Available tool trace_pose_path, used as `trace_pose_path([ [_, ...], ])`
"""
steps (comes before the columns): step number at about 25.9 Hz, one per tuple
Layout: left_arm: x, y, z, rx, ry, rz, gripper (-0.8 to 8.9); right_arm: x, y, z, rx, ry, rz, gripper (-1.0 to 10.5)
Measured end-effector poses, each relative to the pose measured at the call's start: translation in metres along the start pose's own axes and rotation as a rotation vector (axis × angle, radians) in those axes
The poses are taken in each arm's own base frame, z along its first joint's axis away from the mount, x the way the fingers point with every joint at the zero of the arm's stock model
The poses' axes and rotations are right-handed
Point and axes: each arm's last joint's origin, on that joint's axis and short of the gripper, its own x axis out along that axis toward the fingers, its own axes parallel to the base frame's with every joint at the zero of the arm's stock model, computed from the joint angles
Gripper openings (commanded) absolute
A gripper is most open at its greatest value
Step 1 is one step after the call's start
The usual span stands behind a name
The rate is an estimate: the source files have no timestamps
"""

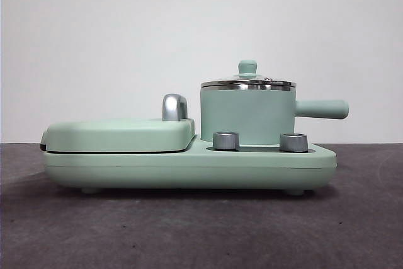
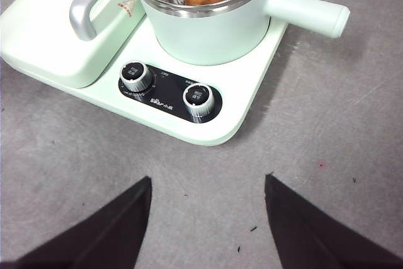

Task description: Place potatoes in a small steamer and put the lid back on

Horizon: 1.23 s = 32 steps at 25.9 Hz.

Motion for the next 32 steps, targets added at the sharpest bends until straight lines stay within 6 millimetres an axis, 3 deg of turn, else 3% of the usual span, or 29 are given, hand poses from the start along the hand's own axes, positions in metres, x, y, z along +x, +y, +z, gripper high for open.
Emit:
trace_pose_path([
  [1, -0.006, 0.000, 0.000, 0.001, -0.022, -0.007, 2.37, 0.000, 0.000, 0.000, 0.000, -0.001, 0.000, 2.7],
  [2, -0.010, 0.000, -0.001, 0.004, -0.039, -0.012, 0.08, -0.001, 0.000, 0.000, -0.001, -0.003, 0.001, 1.6],
  [3, -0.015, -0.001, -0.001, 0.006, -0.059, -0.017, 0.03, -0.001, 0.000, 0.000, 0.001, -0.004, 0.002, 0.2],
  [17, -0.021, 0.002, -0.006, 0.074, -0.108, 0.013, 0.06, -0.002, 0.001, 0.000, -0.003, -0.017, 0.020, 0.2],
  [22, -0.010, 0.028, -0.047, 0.088, -0.238, 0.155, 0.06, -0.002, 0.001, 0.000, -0.003, -0.017, 0.020, 0.2],
  [29, 0.031, 0.072, -0.114, 0.057, -0.261, 0.346, 0.06, -0.002, 0.001, 0.000, -0.003, -0.017, 0.020, 0.2],
  [32, 0.038, 0.080, -0.128, 0.061, -0.279, 0.371, 0.06, -0.002, 0.001, 0.000, -0.003, -0.017, 0.020, 0.2],
])
